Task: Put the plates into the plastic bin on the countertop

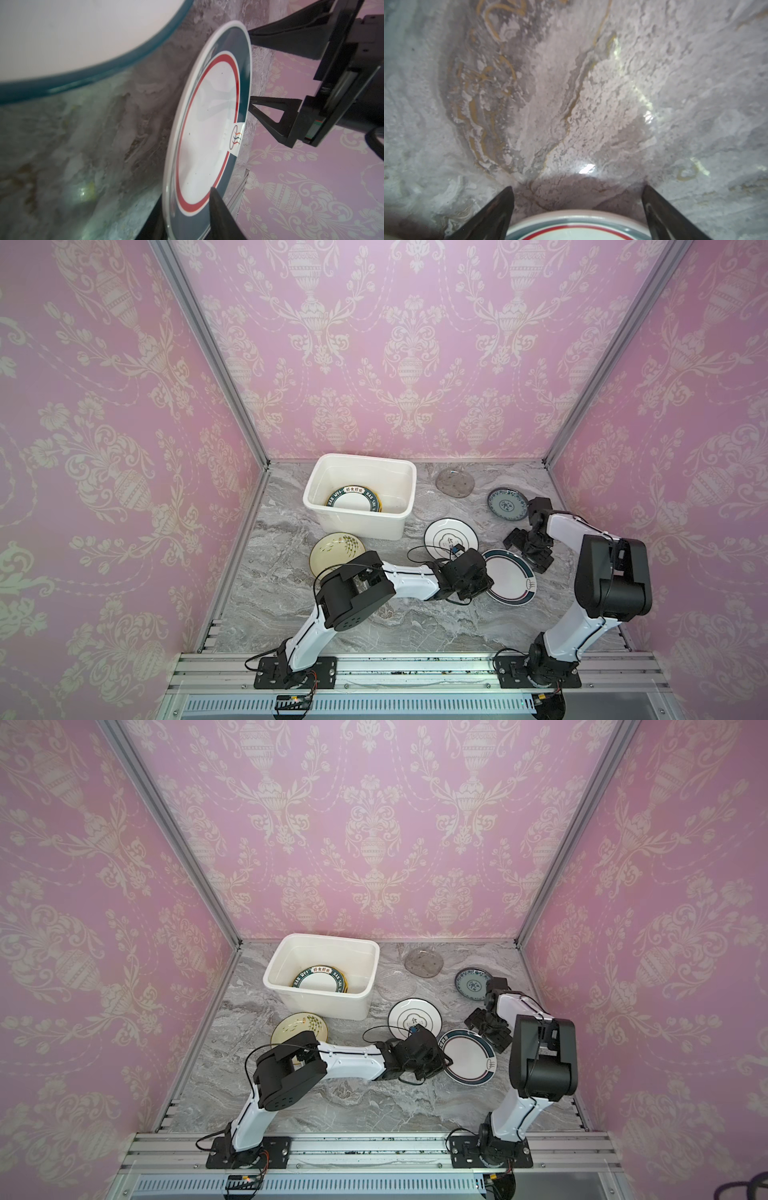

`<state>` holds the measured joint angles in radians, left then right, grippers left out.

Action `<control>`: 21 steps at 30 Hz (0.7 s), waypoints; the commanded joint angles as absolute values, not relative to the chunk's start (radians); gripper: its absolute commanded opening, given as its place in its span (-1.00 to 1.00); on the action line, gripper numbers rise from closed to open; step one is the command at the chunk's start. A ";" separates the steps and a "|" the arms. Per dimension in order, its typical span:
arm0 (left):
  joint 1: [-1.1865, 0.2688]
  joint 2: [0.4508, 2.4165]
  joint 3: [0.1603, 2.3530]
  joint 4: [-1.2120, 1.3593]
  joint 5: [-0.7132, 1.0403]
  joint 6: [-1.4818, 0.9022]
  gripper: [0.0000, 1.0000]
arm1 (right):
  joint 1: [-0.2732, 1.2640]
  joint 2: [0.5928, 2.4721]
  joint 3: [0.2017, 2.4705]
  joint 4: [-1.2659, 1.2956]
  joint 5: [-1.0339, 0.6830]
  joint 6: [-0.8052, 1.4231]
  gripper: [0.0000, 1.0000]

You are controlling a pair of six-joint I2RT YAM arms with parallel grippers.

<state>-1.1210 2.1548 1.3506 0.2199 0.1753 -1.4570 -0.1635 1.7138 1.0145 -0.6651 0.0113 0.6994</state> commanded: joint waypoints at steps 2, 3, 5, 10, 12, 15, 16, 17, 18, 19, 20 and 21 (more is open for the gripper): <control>-1.134 2.141 1.351 0.264 0.172 -1.442 -0.41 | -0.162 1.707 0.936 -0.746 -0.085 0.706 0.89; -1.135 2.140 1.350 0.266 0.172 -1.441 -0.47 | -0.163 1.699 0.930 -0.746 -0.088 0.706 0.88; -1.137 2.136 1.350 0.265 0.169 -1.438 -0.56 | -0.162 1.684 0.922 -0.750 -0.094 0.706 0.87; -1.141 2.122 1.354 0.242 0.161 -1.428 -0.82 | -0.163 1.641 0.913 -0.772 -0.086 0.700 0.87; -1.144 2.112 1.353 0.231 0.153 -1.420 -0.84 | -0.163 1.623 0.920 -0.786 -0.082 0.694 0.87; -1.148 2.093 1.352 0.214 0.145 -1.407 -0.98 | -0.163 1.588 0.950 -0.818 -0.094 0.690 0.89; -1.150 2.082 1.346 0.214 0.140 -1.399 -1.00 | -0.164 1.570 0.966 -0.831 -0.104 0.684 0.89; -1.152 2.072 1.344 0.212 0.135 -1.393 -1.00 | -0.163 1.554 0.983 -0.845 -0.107 0.680 0.90; -1.154 2.061 1.342 0.202 0.129 -1.387 -1.00 | -0.163 1.529 1.011 -0.866 -0.107 0.675 0.91; -1.154 2.049 1.342 0.192 0.125 -1.378 -1.00 | -0.163 1.502 1.042 -0.886 -0.107 0.670 0.92; -1.155 2.038 1.344 0.184 0.120 -1.368 -1.00 | -0.163 1.476 1.070 -0.905 -0.109 0.665 0.93; -1.157 2.025 1.349 0.171 0.114 -1.352 -1.00 | -0.163 1.441 1.105 -0.926 -0.110 0.660 0.95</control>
